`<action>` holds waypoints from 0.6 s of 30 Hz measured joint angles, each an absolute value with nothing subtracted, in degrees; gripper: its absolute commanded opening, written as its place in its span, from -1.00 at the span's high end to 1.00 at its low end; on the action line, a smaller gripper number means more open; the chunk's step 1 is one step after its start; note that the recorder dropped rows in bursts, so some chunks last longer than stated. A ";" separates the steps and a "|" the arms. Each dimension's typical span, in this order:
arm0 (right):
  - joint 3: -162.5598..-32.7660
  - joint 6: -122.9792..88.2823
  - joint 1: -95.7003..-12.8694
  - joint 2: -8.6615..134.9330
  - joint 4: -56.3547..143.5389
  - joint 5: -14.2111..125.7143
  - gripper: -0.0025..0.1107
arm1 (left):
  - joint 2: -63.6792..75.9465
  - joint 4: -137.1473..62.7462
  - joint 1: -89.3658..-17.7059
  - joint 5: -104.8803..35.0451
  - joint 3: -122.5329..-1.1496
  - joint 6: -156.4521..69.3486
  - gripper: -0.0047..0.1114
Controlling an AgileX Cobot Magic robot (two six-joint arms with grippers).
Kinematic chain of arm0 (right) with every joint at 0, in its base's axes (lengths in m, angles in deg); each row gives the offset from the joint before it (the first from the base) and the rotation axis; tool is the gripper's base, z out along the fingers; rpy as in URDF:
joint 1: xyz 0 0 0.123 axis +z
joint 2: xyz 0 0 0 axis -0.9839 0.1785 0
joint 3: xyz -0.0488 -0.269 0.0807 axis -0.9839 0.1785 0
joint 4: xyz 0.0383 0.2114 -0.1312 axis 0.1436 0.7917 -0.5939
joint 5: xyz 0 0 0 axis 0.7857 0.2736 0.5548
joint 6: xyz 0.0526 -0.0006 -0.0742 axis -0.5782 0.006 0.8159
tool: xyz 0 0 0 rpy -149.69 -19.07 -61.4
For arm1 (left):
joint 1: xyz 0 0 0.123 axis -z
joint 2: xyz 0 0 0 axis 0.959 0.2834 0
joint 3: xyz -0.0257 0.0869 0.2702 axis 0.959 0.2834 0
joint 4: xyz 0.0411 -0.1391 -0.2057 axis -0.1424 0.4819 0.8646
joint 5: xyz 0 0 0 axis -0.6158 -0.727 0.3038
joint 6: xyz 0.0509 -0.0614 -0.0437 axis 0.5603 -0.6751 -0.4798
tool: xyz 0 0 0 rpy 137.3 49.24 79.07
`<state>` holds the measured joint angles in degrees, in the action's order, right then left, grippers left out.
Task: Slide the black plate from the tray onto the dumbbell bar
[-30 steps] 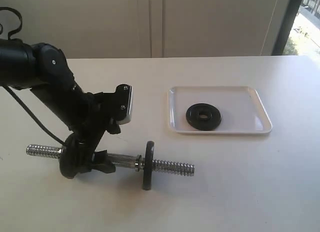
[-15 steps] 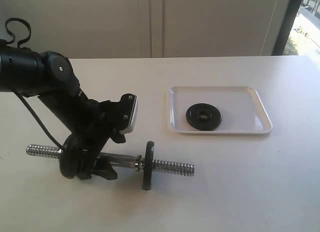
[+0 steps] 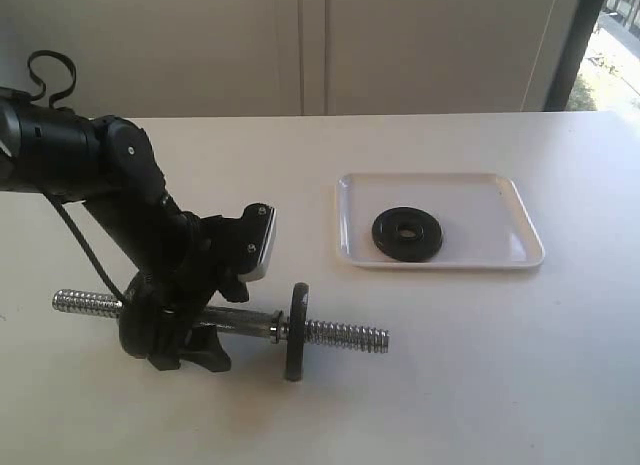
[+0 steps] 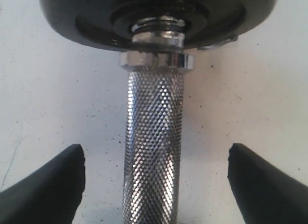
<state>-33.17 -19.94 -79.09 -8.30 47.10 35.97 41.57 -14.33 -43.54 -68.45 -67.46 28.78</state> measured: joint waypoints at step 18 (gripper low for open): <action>-33.17 -19.94 -79.09 -8.30 47.10 35.97 0.96 | 41.57 -14.20 -43.54 -67.94 -67.36 28.78 -0.49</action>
<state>-33.17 -19.94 -79.09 -8.30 47.10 35.97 41.57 -14.20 -43.54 -67.94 -67.36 28.78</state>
